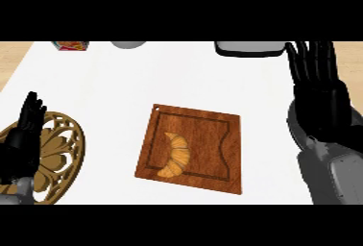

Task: Pick the croissant from the cutting board and place it in the pan

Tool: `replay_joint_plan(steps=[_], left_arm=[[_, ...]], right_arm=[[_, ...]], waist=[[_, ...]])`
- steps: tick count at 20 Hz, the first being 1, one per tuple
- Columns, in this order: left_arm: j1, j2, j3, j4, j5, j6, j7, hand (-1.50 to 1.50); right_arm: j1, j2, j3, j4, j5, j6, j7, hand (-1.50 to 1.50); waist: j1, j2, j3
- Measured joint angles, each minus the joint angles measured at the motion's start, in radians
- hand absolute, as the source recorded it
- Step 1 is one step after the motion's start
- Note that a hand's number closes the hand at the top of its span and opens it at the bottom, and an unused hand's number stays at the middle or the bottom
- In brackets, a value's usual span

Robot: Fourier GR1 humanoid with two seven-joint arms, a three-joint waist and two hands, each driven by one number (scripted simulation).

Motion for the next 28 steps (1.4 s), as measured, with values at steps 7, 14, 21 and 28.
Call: replay_joint_plan(steps=[7,14,21,28], left_arm=[[-0.049,-0.106,-0.13,-0.057,-0.002,-0.087,-0.05,0.0],[-0.037,-0.204,-0.228,-0.063,-0.003,-0.14,-0.088,0.0],[-0.017,-0.224,-0.234,-0.055,-0.02,-0.18,-0.113,0.0],[-0.038,-0.248,-0.228,-0.025,-0.031,-0.198,-0.116,0.0]], right_arm=[[-0.037,-0.005,0.159,0.091,0.112,0.058,0.056,1.5],[0.2,-0.017,0.285,0.085,0.307,-0.037,0.029,-1.5],[0.227,-0.107,0.338,0.001,0.476,-0.029,0.118,-1.5],[0.054,-0.119,0.419,-0.004,0.59,0.081,0.394,-1.5]], waist=[[0.002,0.009,0.002],[-0.009,0.007,0.007],[0.0,0.006,0.008],[0.01,0.007,0.008]])
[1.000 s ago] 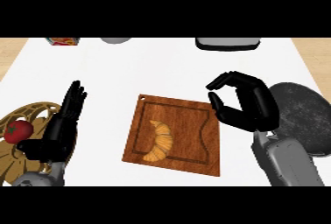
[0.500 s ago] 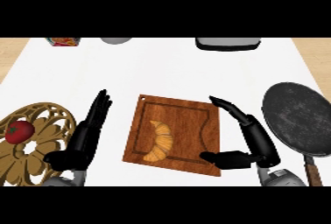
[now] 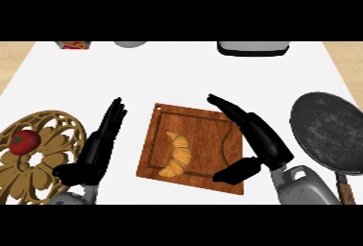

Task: Pick the croissant from the cutting board and place it in the pan

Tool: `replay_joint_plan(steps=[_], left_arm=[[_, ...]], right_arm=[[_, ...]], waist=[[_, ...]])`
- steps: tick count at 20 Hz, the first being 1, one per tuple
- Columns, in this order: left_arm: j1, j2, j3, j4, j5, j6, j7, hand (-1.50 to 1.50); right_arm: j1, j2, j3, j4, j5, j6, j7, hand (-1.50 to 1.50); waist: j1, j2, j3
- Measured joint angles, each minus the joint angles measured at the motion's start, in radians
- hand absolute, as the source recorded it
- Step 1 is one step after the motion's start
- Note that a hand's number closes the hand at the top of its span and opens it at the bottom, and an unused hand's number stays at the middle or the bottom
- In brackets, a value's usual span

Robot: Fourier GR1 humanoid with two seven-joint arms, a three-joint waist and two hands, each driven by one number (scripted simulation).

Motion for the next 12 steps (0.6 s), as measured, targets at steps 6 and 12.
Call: replay_joint_plan(steps=[6,12], left_arm=[[-0.01,-0.008,0.001,-0.015,-0.008,0.0,0.024,0.0],[-0.003,-0.016,0.012,-0.005,-0.018,-0.012,0.018,0.0]], right_arm=[[-0.14,0.037,0.123,0.083,0.101,0.129,0.204,-1.5],[-0.221,0.112,0.216,0.233,0.211,0.204,0.269,-1.5]], waist=[[0.007,0.0,0.0],[0.006,0.002,0.001]])
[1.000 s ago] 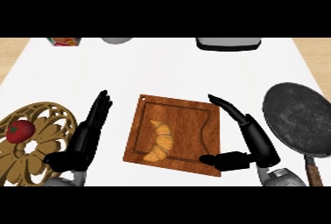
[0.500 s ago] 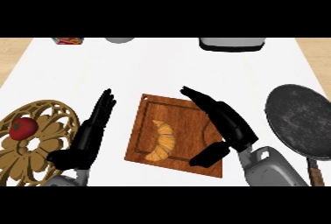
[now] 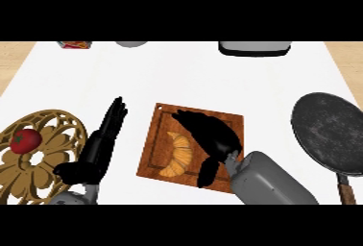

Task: Pick the croissant from the cutting board and place it in the pan

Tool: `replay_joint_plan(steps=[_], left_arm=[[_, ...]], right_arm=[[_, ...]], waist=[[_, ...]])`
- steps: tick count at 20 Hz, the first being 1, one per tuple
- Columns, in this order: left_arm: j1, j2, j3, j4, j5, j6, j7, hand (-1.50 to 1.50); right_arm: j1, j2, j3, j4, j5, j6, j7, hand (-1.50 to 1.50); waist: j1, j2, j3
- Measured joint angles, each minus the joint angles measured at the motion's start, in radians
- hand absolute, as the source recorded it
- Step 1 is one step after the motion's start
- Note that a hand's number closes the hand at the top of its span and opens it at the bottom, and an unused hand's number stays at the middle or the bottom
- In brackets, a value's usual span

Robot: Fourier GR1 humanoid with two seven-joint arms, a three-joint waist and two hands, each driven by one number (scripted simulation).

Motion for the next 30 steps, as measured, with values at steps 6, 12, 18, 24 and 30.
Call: replay_joint_plan(steps=[6,12,18,24,30], left_arm=[[0.004,-0.012,0.027,-0.002,-0.015,-0.023,0.009,0.0],[0.018,-0.038,0.062,-0.013,-0.044,-0.055,0.014,0.0],[0.026,-0.068,0.072,-0.032,-0.083,-0.068,0.038,0.0],[0.029,-0.09,0.092,-0.043,-0.11,-0.088,0.051,0.0],[0.034,-0.108,0.109,-0.036,-0.123,-0.111,0.043,0.0]], right_arm=[[0.018,0.094,0.033,0.067,0.095,0.036,0.052,-1.5],[0.024,0.153,-0.039,0.121,0.176,0.089,0.03,-1.5],[0.043,0.187,-0.056,0.166,0.208,0.045,0.005,-1.5],[0.001,0.196,-0.013,0.28,0.166,-0.057,-0.02,-1.5],[-0.041,0.199,0.011,0.416,0.125,-0.116,-0.052,-1.5]], waist=[[-0.007,-0.001,0.0],[-0.009,-0.001,0.001],[-0.009,-0.001,0.001],[-0.005,0.0,0.001],[-0.003,0.0,0.001]])
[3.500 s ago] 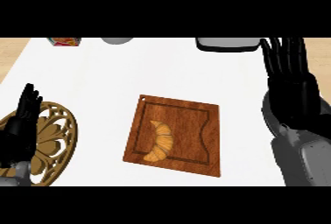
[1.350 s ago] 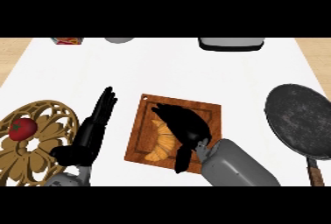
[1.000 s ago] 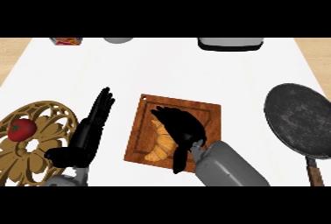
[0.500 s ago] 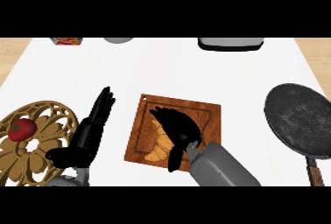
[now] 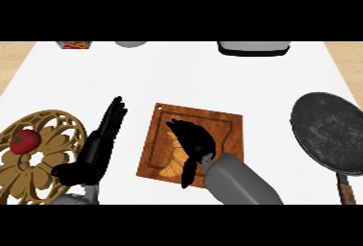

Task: Pick the croissant from the cutting board and place it in the pan

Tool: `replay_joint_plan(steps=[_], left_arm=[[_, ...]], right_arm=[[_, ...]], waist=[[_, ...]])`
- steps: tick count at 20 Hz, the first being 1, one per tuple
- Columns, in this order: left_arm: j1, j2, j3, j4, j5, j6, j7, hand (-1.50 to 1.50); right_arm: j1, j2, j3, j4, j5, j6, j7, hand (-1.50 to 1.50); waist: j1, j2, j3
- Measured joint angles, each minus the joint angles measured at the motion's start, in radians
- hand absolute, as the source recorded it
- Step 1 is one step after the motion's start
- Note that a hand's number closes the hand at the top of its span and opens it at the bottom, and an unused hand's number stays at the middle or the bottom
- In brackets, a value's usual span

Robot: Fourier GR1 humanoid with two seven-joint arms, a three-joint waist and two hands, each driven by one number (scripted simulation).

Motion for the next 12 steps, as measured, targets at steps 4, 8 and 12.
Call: replay_joint_plan(steps=[4,8,12], left_arm=[[0.009,0.001,0.004,-0.025,-0.002,-0.009,0.013,0.0],[0.011,-0.005,0.011,-0.015,-0.006,-0.018,0.013,0.0],[0.005,-0.019,0.014,0.007,-0.018,-0.024,0.0,0.0]], right_arm=[[-0.05,-0.006,0.031,0.081,0.001,0.018,-0.055,1.5],[-0.084,-0.014,0.074,0.126,0.015,-0.007,-0.095,1.5],[-0.108,-0.015,0.095,0.169,0.019,-0.046,-0.137,1.5]], waist=[[0.003,-0.006,-0.001],[0.003,-0.011,-0.001],[0.003,-0.015,-0.001]])
